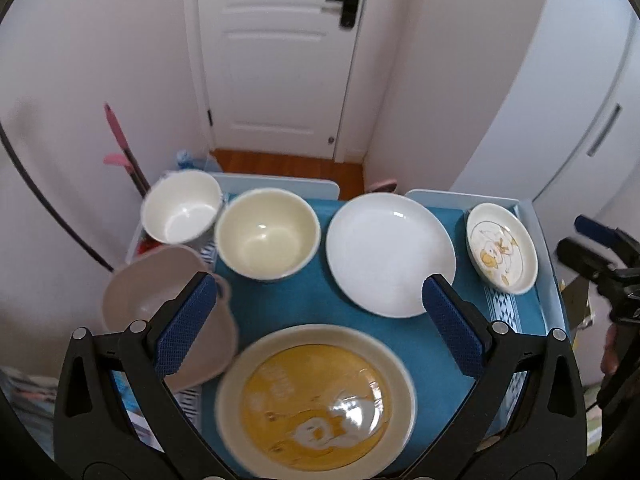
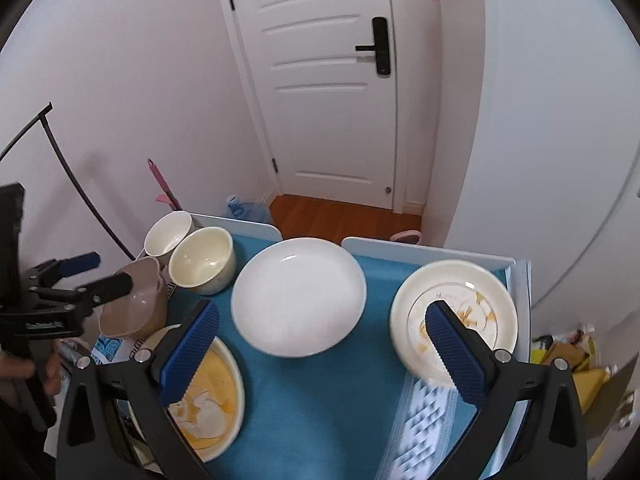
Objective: Organize plates and bowls
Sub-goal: 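Reach both grippers to the plain white plate and grasp its rim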
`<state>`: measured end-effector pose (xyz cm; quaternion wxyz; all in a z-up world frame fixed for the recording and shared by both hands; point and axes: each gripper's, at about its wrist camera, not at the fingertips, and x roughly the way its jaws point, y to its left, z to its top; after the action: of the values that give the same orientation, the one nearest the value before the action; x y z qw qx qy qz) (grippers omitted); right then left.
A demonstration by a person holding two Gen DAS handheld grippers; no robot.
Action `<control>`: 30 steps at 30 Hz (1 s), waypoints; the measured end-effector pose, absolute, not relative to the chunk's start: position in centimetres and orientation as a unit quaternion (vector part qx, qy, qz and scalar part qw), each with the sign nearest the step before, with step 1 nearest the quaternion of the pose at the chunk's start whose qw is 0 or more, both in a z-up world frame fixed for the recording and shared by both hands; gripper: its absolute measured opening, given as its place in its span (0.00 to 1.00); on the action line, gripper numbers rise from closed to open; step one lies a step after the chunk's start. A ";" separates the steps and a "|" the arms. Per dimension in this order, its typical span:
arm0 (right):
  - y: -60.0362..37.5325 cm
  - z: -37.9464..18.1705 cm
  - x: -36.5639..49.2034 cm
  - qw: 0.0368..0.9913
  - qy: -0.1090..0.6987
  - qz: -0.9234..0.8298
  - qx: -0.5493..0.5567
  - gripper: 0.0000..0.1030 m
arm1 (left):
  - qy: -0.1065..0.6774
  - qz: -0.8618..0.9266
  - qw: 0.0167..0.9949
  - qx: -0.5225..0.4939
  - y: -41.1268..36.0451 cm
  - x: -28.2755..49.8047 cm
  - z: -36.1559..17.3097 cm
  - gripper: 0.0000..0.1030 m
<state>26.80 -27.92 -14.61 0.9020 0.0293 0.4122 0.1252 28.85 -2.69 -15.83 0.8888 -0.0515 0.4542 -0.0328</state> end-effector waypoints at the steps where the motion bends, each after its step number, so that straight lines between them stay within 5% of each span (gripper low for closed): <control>1: -28.4 -14.7 27.3 0.901 0.413 0.127 0.026 1.00 | 0.470 -0.029 0.880 -0.062 -3.3 29.6 -16.6 0.99; 18: -27.8 -26.0 40.1 0.790 0.534 0.293 -0.063 0.99 | 0.505 0.084 0.840 -0.177 -6.0 33.5 -26.2 0.99; 21: -27.3 -27.4 41.2 0.778 0.541 0.311 -0.073 0.90 | 0.524 0.083 0.826 -0.189 -5.9 34.2 -27.7 0.98; 25: -27.1 -29.3 42.6 0.758 0.561 0.326 -0.075 0.63 | 0.551 0.066 0.808 -0.199 -5.8 35.3 -29.8 0.66; 30: -27.0 -31.0 43.3 0.743 0.574 0.337 -0.070 0.46 | 0.566 0.050 0.795 -0.211 -5.9 35.6 -31.5 0.48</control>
<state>43.34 -26.97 -31.05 0.7426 -0.0697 0.5744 0.3373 35.55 -5.85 -31.47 0.7951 -0.2109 0.5665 0.0496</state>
